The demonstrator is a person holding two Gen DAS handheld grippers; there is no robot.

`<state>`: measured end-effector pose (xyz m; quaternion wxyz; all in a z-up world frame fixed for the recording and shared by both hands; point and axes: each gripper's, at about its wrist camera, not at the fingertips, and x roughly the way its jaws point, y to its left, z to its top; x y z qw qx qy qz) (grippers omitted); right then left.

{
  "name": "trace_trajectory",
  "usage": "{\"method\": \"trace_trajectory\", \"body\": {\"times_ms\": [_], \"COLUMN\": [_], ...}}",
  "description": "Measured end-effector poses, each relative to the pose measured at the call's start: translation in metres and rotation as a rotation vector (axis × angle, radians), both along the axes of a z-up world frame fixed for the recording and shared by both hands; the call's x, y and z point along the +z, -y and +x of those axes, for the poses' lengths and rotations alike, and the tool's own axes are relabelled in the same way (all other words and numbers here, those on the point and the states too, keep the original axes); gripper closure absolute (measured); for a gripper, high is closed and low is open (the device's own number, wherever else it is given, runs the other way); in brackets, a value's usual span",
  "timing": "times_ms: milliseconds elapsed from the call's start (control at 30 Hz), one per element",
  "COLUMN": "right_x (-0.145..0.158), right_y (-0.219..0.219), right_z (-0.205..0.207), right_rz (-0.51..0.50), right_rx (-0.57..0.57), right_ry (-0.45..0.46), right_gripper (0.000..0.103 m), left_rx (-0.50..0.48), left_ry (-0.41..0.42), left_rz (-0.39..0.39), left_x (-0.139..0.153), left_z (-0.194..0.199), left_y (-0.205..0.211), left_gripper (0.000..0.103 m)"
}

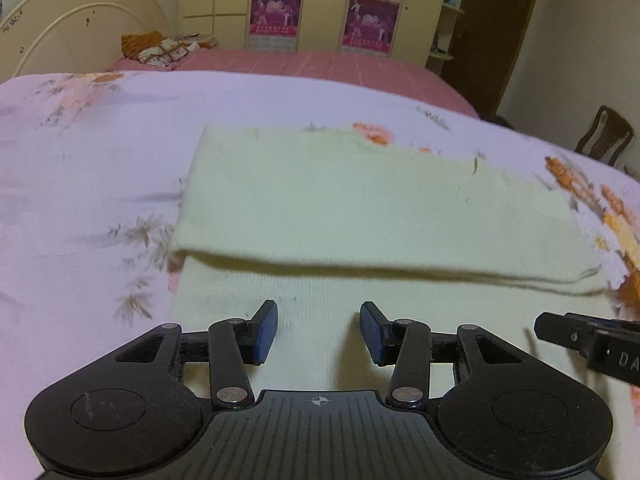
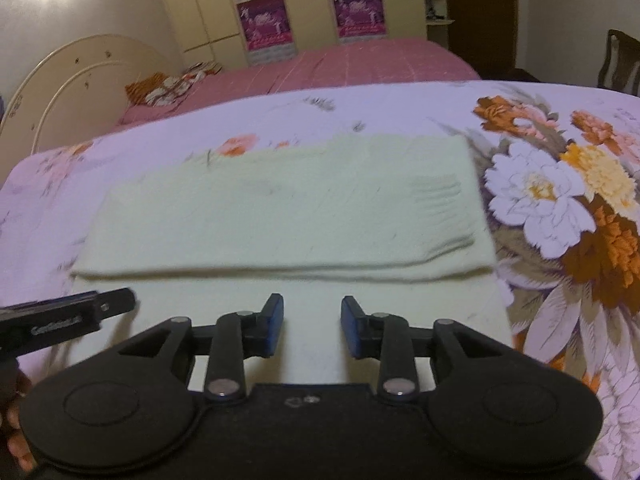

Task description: Fold small clothes

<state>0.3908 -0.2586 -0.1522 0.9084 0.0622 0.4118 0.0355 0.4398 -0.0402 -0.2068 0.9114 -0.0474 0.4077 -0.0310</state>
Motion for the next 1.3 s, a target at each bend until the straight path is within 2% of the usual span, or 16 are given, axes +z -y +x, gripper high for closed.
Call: {"method": "trace_trajectory", "body": {"times_ms": [267, 600, 733, 900, 1133, 1300], "right_x": [-0.013, -0.015, -0.015, -0.009, -0.001, 0.002], "right_y": [-0.003, 0.030, 0.039, 0.040, 0.035, 0.021], "right_z": [-0.006, -0.017, -0.019, -0.022, -0.042, -0.064], "right_rz": [-0.080, -0.108, -0.101, -0.063, 0.017, 0.041], "right_rx": [0.050, 0.050, 0.056, 0.070, 0.132, 0.205], "right_ry": [-0.014, -0.009, -0.004, -0.007, -0.006, -0.012], "right_gripper": [0.068, 0.068, 0.068, 0.063, 0.061, 0.060], "left_rx": [-0.002, 0.016, 0.036, 0.061, 0.022, 0.026], "left_ry": [0.019, 0.027, 0.025, 0.008, -0.006, -0.043], "left_rz": [0.060, 0.092, 0.101, 0.112, 0.113, 0.113], "left_x": [-0.001, -0.001, -0.001, 0.006, 0.020, 0.018], "left_z": [-0.003, -0.004, -0.005, -0.016, -0.058, -0.089], "left_y": [0.009, 0.016, 0.019, 0.024, 0.034, 0.034], "left_gripper": [0.052, 0.051, 0.051, 0.051, 0.051, 0.051]}}
